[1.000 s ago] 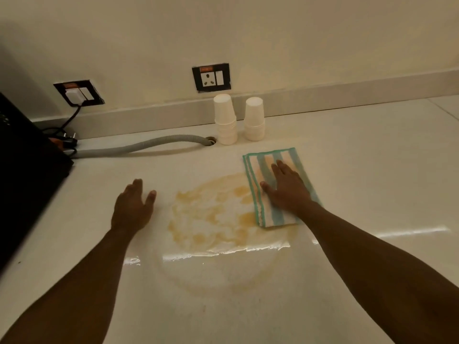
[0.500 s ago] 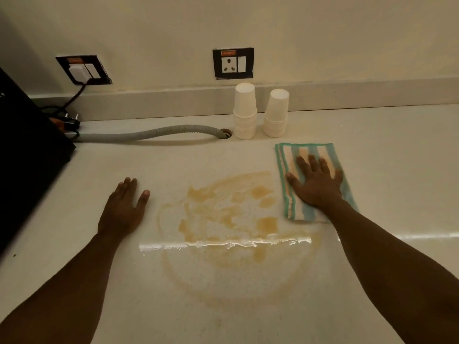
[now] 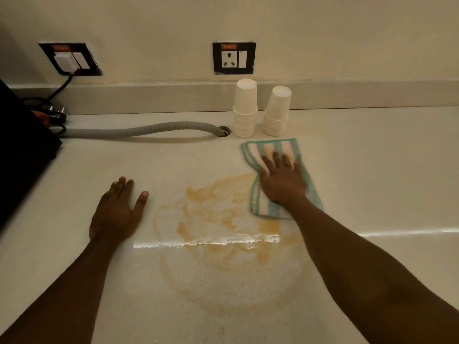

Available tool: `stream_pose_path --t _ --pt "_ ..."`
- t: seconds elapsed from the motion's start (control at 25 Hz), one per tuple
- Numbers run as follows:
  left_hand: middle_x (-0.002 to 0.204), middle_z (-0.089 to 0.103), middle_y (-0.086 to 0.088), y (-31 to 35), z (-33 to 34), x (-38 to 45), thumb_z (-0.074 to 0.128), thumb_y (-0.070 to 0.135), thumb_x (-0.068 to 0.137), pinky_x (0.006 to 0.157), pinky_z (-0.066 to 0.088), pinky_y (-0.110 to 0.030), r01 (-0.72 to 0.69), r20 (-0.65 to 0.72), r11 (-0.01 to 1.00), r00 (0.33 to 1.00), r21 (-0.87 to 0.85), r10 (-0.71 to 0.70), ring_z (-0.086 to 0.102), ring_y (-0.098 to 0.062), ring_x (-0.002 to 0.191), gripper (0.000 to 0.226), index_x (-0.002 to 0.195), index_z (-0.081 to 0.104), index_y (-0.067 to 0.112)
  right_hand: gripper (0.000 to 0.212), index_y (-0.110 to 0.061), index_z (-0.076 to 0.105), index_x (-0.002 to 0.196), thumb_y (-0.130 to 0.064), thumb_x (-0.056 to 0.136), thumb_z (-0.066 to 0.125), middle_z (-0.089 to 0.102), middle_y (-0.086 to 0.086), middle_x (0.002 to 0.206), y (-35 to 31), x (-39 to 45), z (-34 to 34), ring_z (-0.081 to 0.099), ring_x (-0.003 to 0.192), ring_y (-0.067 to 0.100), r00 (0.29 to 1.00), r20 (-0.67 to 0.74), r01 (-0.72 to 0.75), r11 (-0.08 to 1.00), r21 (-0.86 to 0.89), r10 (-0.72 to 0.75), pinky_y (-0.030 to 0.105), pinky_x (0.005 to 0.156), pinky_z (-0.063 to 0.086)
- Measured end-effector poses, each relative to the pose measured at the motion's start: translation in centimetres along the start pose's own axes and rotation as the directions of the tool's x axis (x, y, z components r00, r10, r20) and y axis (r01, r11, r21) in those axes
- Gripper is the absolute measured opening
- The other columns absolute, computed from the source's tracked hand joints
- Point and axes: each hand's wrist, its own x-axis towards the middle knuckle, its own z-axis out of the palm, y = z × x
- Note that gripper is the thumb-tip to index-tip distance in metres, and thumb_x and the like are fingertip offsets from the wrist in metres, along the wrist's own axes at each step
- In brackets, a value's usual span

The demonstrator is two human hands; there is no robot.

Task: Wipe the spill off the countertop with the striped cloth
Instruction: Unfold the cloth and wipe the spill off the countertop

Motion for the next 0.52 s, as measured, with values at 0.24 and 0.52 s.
stream_pose_path --t 0.24,0.52 --pt "0.162 0.018 -0.004 -0.4 0.0 0.0 0.007 0.076 0.085 0.12 0.014 -0.04 0.004 -0.019 1.0 1.0 -0.02 -0.004 0.015 -0.02 0.149 0.09 0.152 0.025 0.017 0.048 -0.033 0.024 0.151 -0.038 0.103 0.027 0.024 -0.003 0.16 4.8 -3.5 -0.6 0.021 0.147 0.021 0.94 -0.032 0.339 0.941 0.012 -0.339 0.046 0.12 0.014" --pt "0.162 0.018 -0.002 -0.4 0.5 0.1 0.01 0.075 0.087 0.119 0.014 -0.038 0.03 -0.048 1.0 0.998 -0.003 -0.03 0.015 -0.02 0.149 0.087 0.151 0.025 0.019 0.052 -0.025 0.024 0.151 -0.036 0.1 0.024 0.02 0.004 0.161 9.6 -1.0 -0.9 0.017 0.148 0.027 0.943 -0.117 -0.305 0.95 0.064 0.31 0.052 0.118 0.012"
